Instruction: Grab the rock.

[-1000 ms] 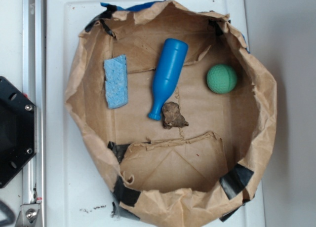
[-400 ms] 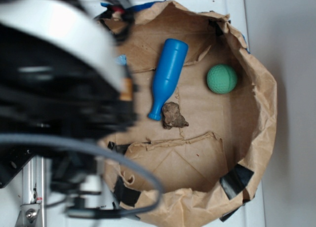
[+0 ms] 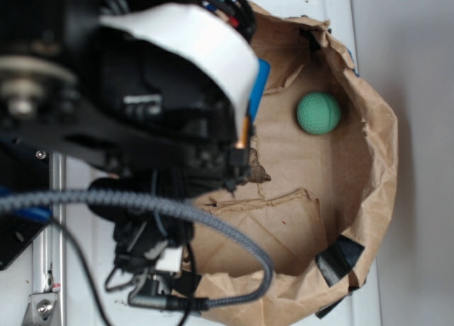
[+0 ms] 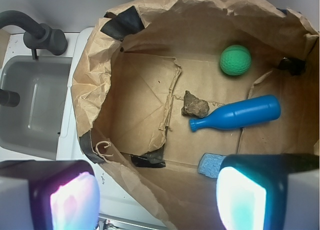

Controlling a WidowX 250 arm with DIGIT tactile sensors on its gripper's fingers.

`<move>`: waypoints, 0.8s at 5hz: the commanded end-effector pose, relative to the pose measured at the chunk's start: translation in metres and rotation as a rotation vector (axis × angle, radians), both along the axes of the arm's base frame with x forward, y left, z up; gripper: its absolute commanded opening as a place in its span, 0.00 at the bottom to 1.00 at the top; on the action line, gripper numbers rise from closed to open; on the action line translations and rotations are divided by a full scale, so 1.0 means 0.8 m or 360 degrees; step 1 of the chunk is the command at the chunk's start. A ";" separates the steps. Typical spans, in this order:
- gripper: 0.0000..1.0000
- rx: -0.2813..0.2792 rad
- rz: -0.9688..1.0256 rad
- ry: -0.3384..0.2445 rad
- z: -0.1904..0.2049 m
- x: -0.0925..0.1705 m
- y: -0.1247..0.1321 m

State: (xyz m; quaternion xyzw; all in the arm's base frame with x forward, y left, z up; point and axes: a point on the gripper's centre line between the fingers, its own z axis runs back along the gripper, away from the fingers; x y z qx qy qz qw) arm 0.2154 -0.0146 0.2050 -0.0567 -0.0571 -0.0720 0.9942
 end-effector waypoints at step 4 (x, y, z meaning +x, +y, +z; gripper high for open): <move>1.00 0.0134 -0.0357 -0.0186 -0.105 0.049 0.028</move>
